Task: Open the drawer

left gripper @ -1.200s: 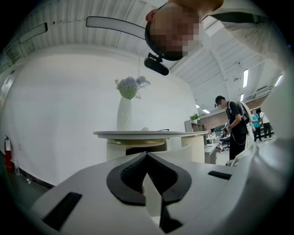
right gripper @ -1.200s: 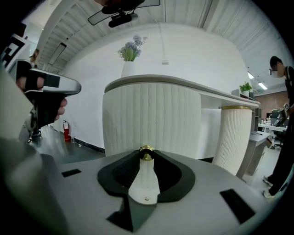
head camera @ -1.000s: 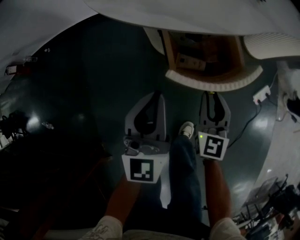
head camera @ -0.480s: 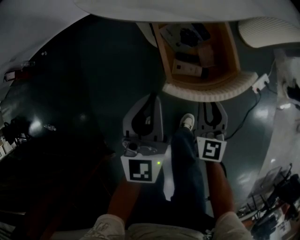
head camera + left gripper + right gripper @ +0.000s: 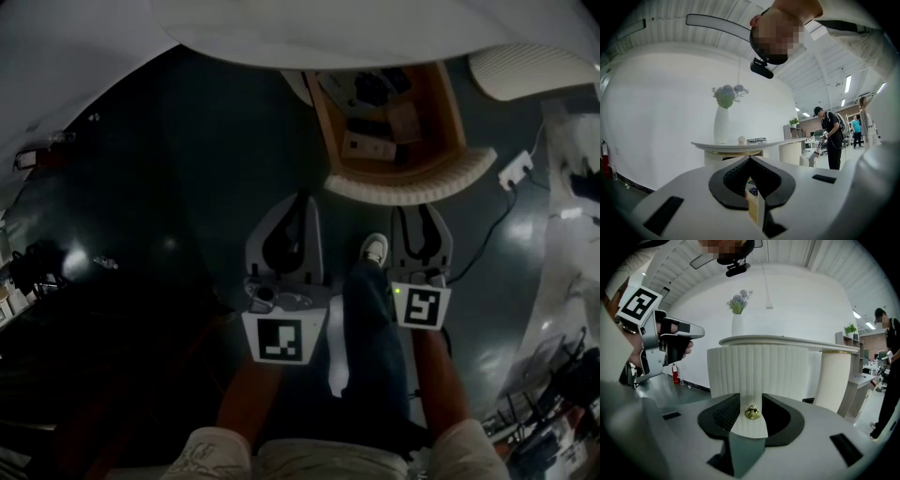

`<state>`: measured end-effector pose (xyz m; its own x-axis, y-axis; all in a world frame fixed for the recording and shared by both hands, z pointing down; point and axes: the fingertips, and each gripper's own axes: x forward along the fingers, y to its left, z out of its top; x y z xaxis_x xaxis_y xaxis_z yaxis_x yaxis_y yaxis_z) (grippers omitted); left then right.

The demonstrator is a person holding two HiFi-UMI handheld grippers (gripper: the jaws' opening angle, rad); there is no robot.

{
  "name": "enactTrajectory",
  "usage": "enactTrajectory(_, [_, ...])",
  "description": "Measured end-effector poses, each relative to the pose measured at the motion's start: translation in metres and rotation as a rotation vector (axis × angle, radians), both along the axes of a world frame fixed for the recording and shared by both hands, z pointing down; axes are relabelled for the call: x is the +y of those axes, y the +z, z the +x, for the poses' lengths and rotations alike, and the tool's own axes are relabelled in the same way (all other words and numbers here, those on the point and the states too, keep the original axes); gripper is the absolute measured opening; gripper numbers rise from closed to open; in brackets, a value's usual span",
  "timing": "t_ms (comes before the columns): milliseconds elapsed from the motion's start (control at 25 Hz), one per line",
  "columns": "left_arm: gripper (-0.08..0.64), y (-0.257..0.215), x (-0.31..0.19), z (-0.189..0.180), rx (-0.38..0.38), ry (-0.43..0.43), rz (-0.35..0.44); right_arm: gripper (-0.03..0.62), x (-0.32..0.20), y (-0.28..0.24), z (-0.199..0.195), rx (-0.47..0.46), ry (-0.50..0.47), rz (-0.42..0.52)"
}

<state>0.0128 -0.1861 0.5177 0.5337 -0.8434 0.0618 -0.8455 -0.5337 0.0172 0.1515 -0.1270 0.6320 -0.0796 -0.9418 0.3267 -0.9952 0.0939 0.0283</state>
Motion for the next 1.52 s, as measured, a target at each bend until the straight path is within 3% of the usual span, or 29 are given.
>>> enactTrajectory(240, [-0.005,-0.046,-0.003,0.005,-0.003,0.02,0.025,0.131,-0.001,-0.068,-0.013,0.013,-0.063,0.056])
enactTrajectory(720, [-0.005,-0.185,0.009,0.002,0.007,0.016,0.067,0.13,-0.017,-0.254,0.002,0.029,-0.036,0.228])
enactTrajectory(960, [-0.003,-0.254,0.018,-0.005,0.034,-0.009,0.117,0.13,-0.018,-0.338,-0.002,0.07,-0.08,0.316])
enactTrajectory(1240, [-0.005,-0.296,0.028,-0.017,0.045,-0.037,0.14,0.13,-0.013,-0.401,-0.016,0.094,-0.152,0.359])
enactTrajectory(1520, [-0.005,-0.317,0.039,-0.027,0.065,-0.054,0.149,0.13,-0.009,-0.438,-0.026,0.011,-0.159,0.413])
